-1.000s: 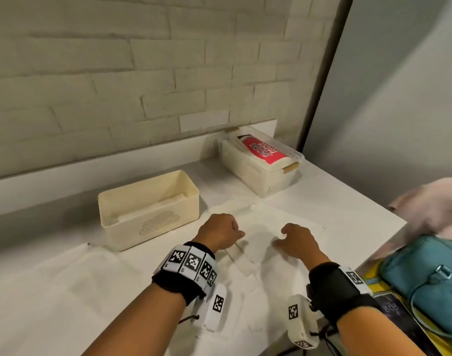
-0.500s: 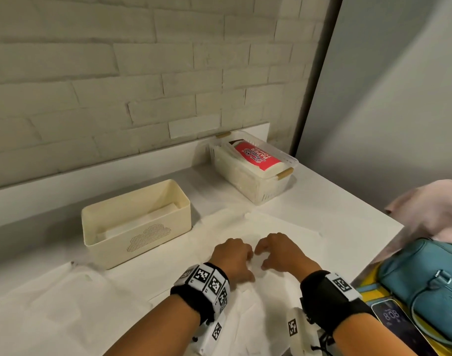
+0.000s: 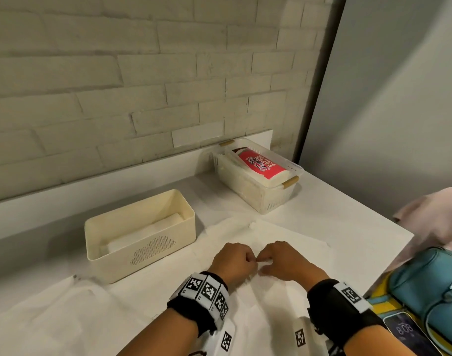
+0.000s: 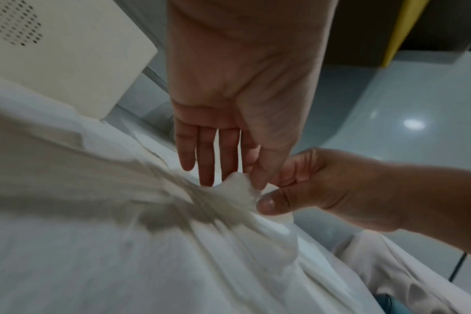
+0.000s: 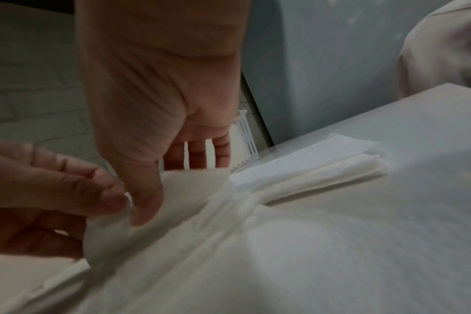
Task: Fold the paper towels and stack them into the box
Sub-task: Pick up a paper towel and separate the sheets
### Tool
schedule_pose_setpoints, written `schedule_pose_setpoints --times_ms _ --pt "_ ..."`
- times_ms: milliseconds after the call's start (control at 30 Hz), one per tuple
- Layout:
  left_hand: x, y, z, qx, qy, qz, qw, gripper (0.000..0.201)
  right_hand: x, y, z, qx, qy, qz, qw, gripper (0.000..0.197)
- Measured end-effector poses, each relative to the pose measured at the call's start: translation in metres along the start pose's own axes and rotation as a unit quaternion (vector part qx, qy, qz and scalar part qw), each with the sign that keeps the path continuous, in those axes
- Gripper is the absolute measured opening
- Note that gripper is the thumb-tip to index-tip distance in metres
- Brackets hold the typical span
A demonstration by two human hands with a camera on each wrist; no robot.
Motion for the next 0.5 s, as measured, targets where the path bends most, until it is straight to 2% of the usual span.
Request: schedule_pose_setpoints --times_ms 133,267,333,500 --pt "0.005 -0.007 0.014 -0.024 0.109 0.031 0.993 0.007 0.009 -0.008 0.022 -0.058 -0.042 0.001 0.997 0.025" --pt "0.008 -0.014 0.024 -0.012 0.121 0.021 0.992 0.032 0.019 -0.018 0.042 -0.084 -0.054 0.003 0.995 0.023" --pt "0.010 -0.016 0.026 -0.017 0.107 0.024 0.994 0.032 0.021 -0.022 0.047 -0.085 -0.068 -0.001 0.994 0.026" --pt "0.017 -0.020 0.029 -0.069 0.112 0.051 0.990 0.018 0.019 -0.026 0.045 -0.077 -0.112 -0.025 0.990 0.045"
Point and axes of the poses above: each hand's wrist, its own y-axis away from the middle knuckle, its own z-axis out of the back of the hand, x = y × z, the point moved 5 cm from there along -y, towards the middle knuckle, and after that the axes turned 15 degrees about -x, right-handed, at the moved point
